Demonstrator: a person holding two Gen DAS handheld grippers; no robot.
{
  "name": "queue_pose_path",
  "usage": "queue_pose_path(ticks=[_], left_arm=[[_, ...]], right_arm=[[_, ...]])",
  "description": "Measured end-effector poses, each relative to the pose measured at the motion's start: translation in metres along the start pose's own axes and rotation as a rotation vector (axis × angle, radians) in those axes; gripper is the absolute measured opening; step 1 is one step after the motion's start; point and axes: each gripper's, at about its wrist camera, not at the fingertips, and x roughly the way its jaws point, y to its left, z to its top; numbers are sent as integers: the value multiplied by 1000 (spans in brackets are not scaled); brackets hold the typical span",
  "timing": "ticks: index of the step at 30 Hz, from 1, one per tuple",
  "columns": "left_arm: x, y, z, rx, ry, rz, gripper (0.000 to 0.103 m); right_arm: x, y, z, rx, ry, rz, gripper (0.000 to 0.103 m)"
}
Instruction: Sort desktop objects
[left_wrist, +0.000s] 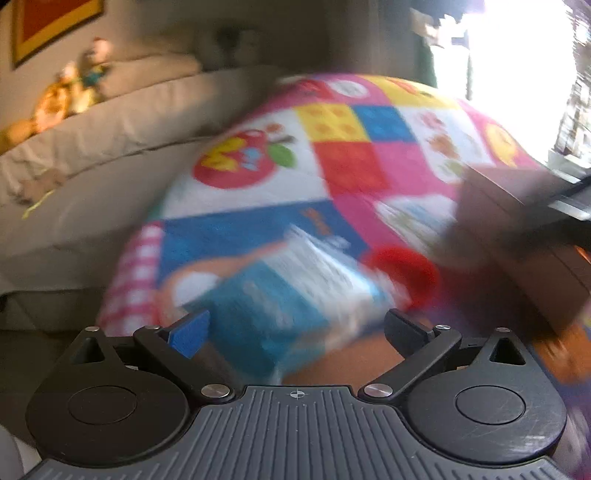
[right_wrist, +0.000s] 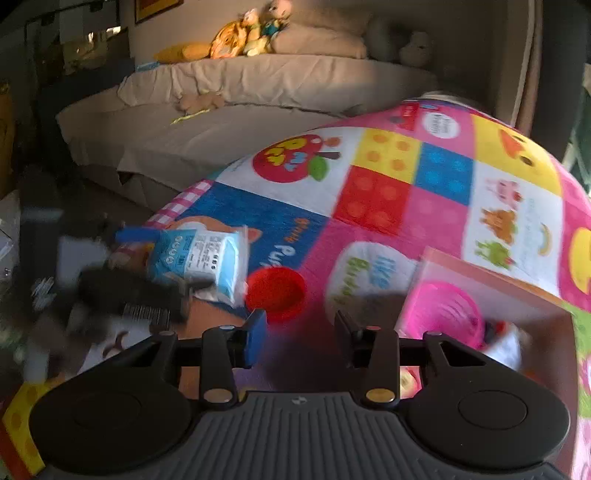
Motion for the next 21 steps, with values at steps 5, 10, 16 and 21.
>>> queue_pose_path(ticks=[5, 10, 16, 21], left_arm=[[-28, -3, -12, 3, -30, -49, 102], [-45, 18, -9, -68, -85, 36, 102], [-44, 24, -5, -72, -90, 18, 102], [-38, 10, -4, -49, -69, -14, 103]], right_arm=[[60, 8, 18, 33, 68, -41, 32], [92, 19, 14, 17, 125, -94, 31], [62, 37, -17, -86, 143, -70, 31], [20, 48, -62, -92, 186, 58, 31]])
